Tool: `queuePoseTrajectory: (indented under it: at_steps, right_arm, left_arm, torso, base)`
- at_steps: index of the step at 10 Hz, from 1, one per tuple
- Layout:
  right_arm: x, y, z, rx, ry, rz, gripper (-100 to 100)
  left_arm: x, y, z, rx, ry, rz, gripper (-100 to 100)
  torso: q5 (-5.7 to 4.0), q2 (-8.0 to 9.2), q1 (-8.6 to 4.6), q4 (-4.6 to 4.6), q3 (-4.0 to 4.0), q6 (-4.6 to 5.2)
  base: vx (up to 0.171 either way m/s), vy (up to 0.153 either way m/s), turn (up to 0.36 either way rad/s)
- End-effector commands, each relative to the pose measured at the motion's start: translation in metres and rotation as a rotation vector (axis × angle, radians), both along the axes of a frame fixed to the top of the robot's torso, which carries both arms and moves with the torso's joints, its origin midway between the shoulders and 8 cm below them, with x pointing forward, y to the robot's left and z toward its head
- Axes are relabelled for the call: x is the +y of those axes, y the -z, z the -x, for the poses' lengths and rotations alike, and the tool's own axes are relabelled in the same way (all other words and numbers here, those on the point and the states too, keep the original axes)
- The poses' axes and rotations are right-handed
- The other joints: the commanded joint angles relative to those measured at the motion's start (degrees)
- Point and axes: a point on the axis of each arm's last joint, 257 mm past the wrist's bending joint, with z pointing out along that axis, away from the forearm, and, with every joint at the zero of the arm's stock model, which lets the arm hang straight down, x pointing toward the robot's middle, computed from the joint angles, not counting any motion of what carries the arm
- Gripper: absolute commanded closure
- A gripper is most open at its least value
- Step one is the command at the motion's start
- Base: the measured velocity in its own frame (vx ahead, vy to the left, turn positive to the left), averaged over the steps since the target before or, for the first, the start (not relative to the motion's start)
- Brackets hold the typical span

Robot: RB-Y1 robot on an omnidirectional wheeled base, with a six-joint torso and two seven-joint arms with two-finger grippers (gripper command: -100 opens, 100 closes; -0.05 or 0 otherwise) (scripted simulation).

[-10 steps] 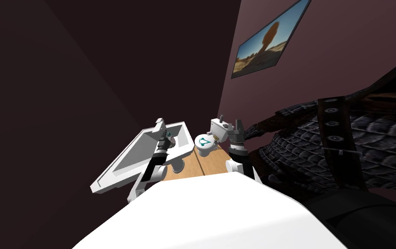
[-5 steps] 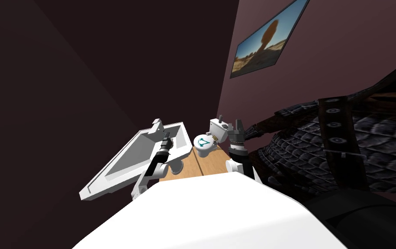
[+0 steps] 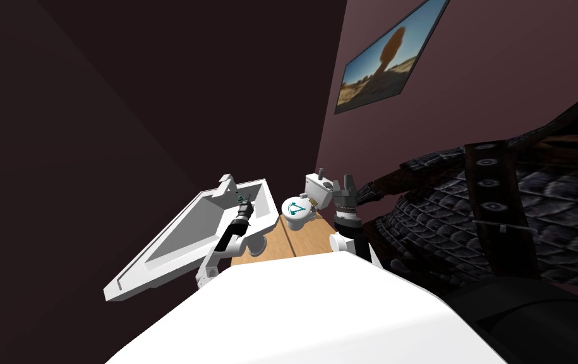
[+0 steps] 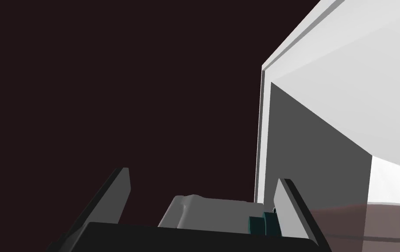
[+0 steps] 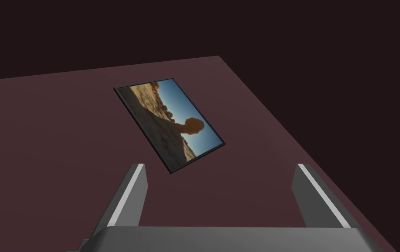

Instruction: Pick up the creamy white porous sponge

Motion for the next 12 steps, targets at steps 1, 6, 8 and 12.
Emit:
queuePoseTrajectory:
  at_steps: [1,6,8,12]
  right_arm:
    - [0.0,0.0,0.0,0.0,0.0,0.0,0]
    - [0.0,0.0,0.0,0.0,0.0,0.0,0]
    - [0.0,0.0,0.0,0.0,0.0,0.0,0]
    - [0.0,0.0,0.0,0.0,0.0,0.0,0]
  left_arm:
    - [-0.003,0.014,-0.008,0.05,0.005,-0.003,-100]
    - [-0.005,0.047,-0.018,0.175,0.008,-0.012,-100]
    - [-0.005,0.06,-0.022,0.226,0.01,-0.017,-100]
    - [-0.004,0.083,-0.029,0.323,0.009,-0.031,-100]
  torso:
    - [0.0,0.0,0.0,0.0,0.0,0.0]
    - [0.01,-0.01,0.03,0.0,0.0,0.01]
    - [0.01,0.01,0.05,0.0,0.0,0.0]
    - [0.02,0.05,0.11,0.01,0.03,0.0]
  base:
    - [0.019,-0.027,-0.022]
    - [0.016,-0.015,-0.022]
    - [0.01,-0.005,-0.026]
    - [0.004,0.005,-0.025]
